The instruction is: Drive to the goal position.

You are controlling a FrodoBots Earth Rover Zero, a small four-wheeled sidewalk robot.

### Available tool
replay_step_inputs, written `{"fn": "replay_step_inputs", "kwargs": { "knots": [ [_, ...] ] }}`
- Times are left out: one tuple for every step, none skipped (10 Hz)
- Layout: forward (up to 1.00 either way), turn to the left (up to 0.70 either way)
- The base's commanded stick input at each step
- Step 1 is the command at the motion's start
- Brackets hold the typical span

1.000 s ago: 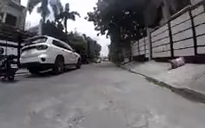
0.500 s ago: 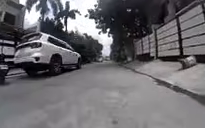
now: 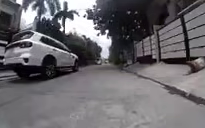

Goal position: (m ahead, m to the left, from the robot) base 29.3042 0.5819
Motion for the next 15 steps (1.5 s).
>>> {"fn": "replay_step_inputs", "kwargs": {
  "knots": [
    [1.0,-0.3],
    [1.0,-0.39],
    [1.0,-0.18],
    [1.0,0.0],
    [1.0,0.0],
    [1.0,0.0],
    [1.0,0.0],
    [1.0,0.0],
    [1.0,-0.07],
    [1.0,-0.24],
    [1.0,-0.4],
    [1.0,-0.26],
    [1.0,-0.07],
    [1.0,0.0],
    [1.0,0.0]
  ]
}}
